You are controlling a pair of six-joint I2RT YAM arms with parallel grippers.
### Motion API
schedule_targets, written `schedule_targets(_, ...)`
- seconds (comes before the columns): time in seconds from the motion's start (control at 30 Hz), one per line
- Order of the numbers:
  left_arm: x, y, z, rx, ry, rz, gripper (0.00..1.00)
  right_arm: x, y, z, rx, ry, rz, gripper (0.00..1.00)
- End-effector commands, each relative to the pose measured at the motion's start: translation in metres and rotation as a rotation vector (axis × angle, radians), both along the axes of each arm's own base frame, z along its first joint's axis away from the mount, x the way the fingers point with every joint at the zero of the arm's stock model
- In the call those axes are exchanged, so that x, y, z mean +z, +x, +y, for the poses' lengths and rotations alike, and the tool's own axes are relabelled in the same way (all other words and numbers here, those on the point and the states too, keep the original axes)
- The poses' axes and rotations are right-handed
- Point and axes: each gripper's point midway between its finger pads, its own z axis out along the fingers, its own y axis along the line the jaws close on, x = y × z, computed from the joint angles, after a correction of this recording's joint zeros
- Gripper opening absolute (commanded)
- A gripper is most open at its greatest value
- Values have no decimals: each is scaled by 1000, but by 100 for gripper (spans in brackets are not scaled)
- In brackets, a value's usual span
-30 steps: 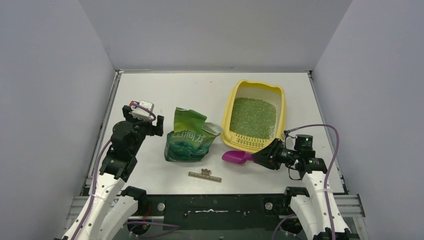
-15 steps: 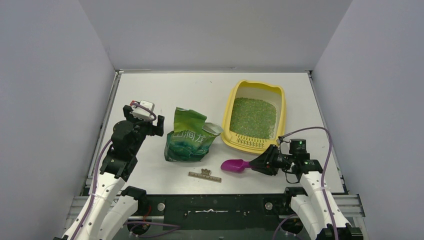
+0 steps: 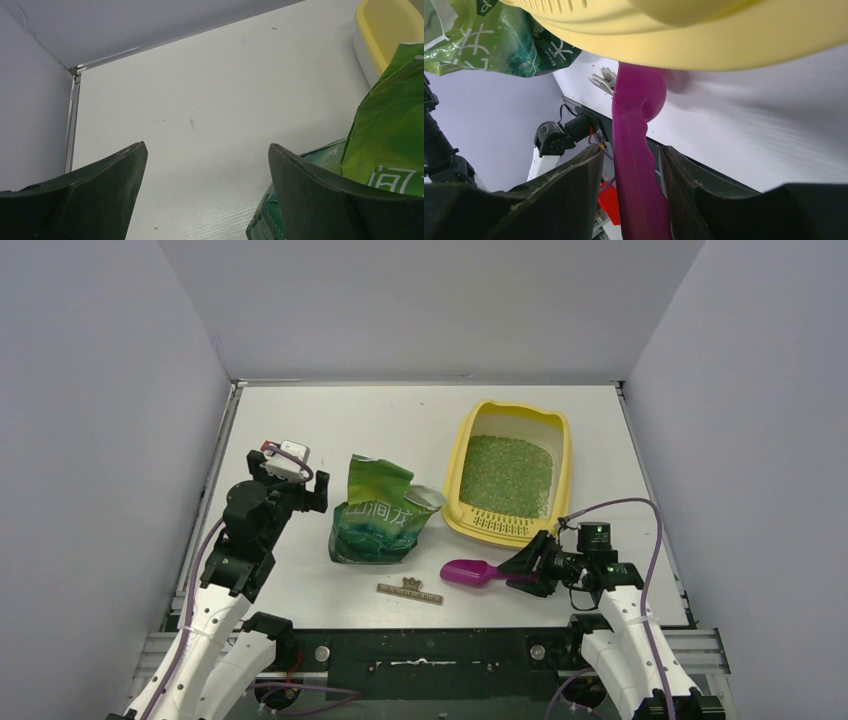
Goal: Fill the litter box with clean litter
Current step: Place the spatula at the center of the board.
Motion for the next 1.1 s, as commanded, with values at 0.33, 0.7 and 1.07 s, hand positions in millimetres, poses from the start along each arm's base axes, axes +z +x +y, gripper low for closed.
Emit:
schedule_targets(0.33, 34, 2, -1, -3, -30, -90, 90, -3, 6, -11, -47, -94, -5, 60)
schedule_targets(0.7, 33, 2, -1, -3, -30, -87, 90, -12, 5, -40, -82, -310, 46, 68)
schedule_targets(1.07, 32, 4, -1, -5, -29, -81, 90, -3, 5, -60, -113, -437, 41, 72)
